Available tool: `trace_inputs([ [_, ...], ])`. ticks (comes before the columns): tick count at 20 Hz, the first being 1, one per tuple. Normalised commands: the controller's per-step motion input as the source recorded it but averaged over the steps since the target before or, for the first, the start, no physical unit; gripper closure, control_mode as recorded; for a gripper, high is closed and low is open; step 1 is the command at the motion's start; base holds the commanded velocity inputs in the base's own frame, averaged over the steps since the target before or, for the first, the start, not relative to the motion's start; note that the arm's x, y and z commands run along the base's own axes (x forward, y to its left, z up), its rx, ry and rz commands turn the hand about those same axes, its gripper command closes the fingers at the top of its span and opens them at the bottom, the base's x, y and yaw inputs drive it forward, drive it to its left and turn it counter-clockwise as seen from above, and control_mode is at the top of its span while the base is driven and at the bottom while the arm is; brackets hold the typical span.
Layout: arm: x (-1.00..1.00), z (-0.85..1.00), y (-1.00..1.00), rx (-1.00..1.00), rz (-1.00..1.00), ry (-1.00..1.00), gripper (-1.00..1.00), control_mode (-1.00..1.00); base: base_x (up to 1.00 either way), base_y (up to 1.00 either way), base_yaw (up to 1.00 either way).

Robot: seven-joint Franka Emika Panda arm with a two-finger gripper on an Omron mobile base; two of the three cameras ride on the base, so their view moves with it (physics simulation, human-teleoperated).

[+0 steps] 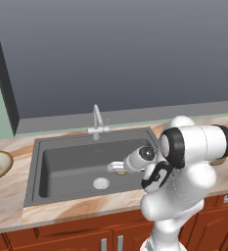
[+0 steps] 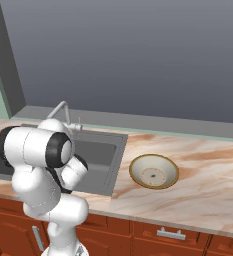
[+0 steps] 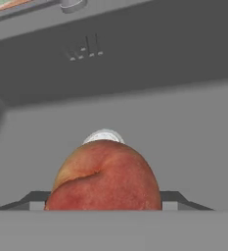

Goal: Pick the garlics from the cabinet and place them in one bowl. Pick the peach from the sink and place it in the other bowl.

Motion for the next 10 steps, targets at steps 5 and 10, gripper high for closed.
trace_inputs([
  [5,0.2,0.85,0.0,0.0,0.0,0.1,1.0,-1.0,0.0,0.0,0.0],
  [10,0.21,0.9,0.0,0.0,0.0,0.13,1.0,-1.0,0.0,0.0,0.0],
])
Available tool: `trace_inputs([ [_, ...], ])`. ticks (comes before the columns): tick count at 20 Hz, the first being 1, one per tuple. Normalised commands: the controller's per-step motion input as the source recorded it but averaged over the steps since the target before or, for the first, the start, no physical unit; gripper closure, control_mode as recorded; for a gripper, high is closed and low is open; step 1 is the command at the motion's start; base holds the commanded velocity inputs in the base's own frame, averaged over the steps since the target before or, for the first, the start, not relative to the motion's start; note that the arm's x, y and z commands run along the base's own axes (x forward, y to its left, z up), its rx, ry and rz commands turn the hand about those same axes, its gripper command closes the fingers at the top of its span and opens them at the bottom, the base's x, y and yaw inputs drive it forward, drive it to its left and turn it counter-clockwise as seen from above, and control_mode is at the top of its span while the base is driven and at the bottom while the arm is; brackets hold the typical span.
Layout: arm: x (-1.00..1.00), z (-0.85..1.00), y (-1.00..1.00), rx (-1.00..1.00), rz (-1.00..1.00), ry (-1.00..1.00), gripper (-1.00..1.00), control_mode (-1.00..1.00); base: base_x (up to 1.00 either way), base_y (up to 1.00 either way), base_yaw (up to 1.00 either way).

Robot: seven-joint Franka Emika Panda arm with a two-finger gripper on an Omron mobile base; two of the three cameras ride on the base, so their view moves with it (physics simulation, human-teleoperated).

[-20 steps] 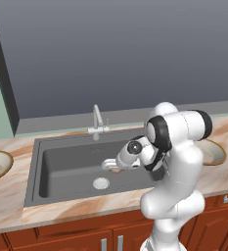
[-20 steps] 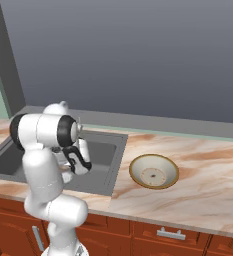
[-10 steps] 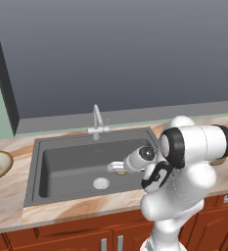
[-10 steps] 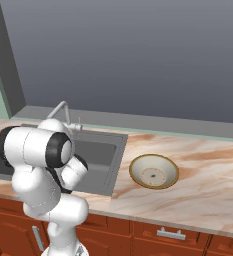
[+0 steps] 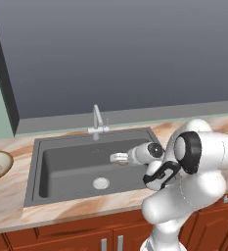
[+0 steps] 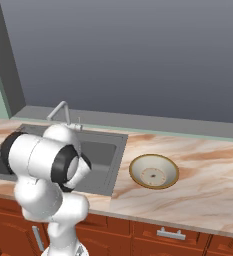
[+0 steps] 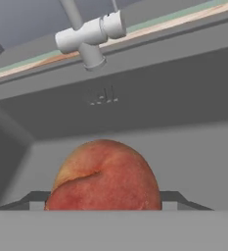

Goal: Pick the garlics from the cabinet and place them in one bowl. Pick the peach from the sink and place it in the other bowl.

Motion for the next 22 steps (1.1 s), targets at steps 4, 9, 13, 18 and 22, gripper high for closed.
trace_inputs([
  [4,0.25,0.97,0.05,0.0,-0.02,0.1,1.0,-1.0,0.0,0.0,0.0],
  [9,0.26,1.0,0.14,0.0,-0.02,0.13,1.0,-1.0,0.0,0.0,0.0],
  [13,0.17,1.0,0.13,-0.01,-0.02,0.13,1.0,-1.0,0.0,0.0,0.0],
  [18,0.18,1.0,0.1,-0.03,-0.04,0.11,1.0,-1.0,0.0,0.0,0.0],
  [22,0.18,1.0,0.14,-0.04,-0.05,0.12,1.0,-1.0,0.0,0.0,0.0],
])
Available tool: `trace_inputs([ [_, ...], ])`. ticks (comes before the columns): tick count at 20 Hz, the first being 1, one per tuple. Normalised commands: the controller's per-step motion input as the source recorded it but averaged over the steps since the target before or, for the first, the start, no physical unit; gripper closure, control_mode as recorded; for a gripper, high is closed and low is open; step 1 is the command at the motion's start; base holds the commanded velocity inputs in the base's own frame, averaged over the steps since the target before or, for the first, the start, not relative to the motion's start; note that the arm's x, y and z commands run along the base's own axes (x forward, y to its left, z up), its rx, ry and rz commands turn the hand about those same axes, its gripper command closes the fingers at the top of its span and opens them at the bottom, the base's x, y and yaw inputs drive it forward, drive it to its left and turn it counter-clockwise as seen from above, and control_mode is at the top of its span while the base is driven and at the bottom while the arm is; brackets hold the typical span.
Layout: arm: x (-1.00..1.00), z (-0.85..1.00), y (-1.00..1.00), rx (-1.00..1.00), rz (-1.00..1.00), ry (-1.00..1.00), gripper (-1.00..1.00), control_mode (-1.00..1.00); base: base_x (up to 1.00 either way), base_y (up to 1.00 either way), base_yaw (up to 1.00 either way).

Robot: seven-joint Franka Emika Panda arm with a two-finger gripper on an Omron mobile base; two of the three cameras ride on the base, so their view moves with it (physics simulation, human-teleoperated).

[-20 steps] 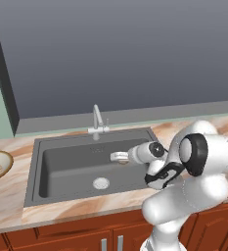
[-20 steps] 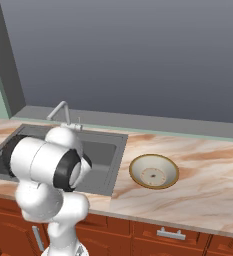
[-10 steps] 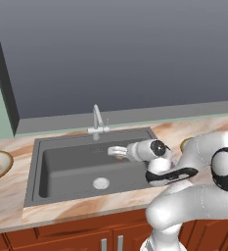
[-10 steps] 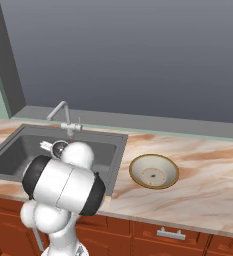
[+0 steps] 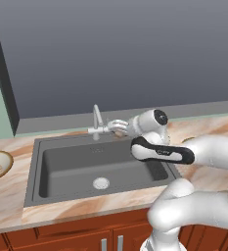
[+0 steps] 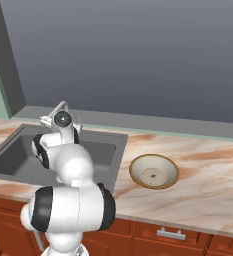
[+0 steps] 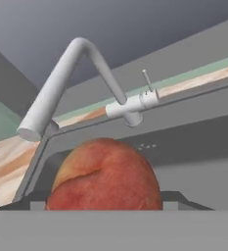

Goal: Pick the garlics from the cabinet and place them in one bowl. Pick the peach from the sink and place it in the other bowl.

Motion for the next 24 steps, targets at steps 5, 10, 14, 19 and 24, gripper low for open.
trace_inputs([
  [5,0.01,1.0,0.02,-0.02,-0.06,0.16,1.0,-1.0,0.0,0.0,0.0],
  [10,-0.06,0.76,-0.1,0.0,-0.09,0.19,1.0,-1.0,0.0,0.0,0.0],
  [14,-0.15,0.0,-0.58,0.0,-0.06,0.18,1.0,-1.0,0.0,0.0,0.0],
  [19,-0.15,-0.04,-0.73,0.0,0.0,0.21,1.0,-1.0,0.0,0.0,0.0],
  [24,-0.13,-0.28,-0.64,-0.08,0.02,0.05,1.0,-1.0,0.0,0.0,0.0],
])
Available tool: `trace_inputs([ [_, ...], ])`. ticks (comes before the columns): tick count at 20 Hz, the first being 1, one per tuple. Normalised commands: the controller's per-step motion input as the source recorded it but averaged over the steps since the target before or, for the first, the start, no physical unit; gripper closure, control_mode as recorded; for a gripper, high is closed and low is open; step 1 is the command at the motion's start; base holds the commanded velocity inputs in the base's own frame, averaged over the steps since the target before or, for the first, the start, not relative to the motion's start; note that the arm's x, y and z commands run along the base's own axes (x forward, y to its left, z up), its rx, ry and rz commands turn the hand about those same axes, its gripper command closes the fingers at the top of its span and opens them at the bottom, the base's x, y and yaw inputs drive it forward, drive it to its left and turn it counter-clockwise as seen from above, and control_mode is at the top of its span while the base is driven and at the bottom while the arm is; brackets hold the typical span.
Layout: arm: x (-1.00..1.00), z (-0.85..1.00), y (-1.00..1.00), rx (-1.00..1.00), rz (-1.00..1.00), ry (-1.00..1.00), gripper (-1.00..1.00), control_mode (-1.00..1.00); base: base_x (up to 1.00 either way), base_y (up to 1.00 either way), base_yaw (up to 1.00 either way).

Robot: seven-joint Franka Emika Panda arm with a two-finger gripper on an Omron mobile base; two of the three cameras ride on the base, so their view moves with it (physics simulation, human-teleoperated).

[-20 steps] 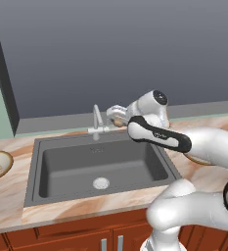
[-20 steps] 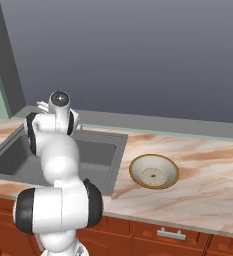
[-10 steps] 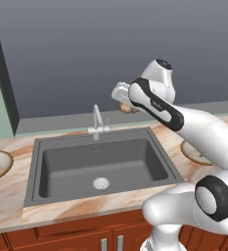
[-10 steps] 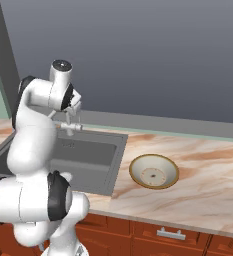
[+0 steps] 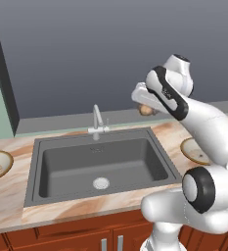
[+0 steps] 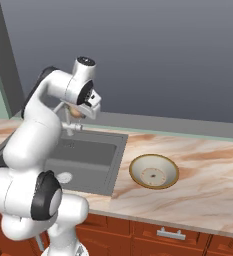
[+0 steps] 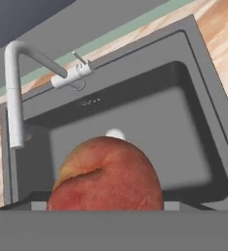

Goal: Pick the garlics from the cabinet and place them in one bowl. Pick the peach from the sink and place it in the other bowl.

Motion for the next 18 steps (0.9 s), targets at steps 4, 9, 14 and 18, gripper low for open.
trace_inputs([
  [4,-0.11,-0.24,-0.57,-0.15,0.15,0.0,1.0,-1.0,0.0,0.0,0.0],
  [9,-0.11,-0.27,-0.64,-0.15,0.21,-0.01,1.0,-1.0,0.0,0.0,0.0],
  [14,-0.12,-0.38,-0.79,-0.11,0.22,-0.04,1.0,-1.0,0.0,0.0,0.0],
  [18,-0.27,-0.47,-0.84,-0.12,0.16,-0.09,1.0,-1.0,0.0,0.0,0.0],
])
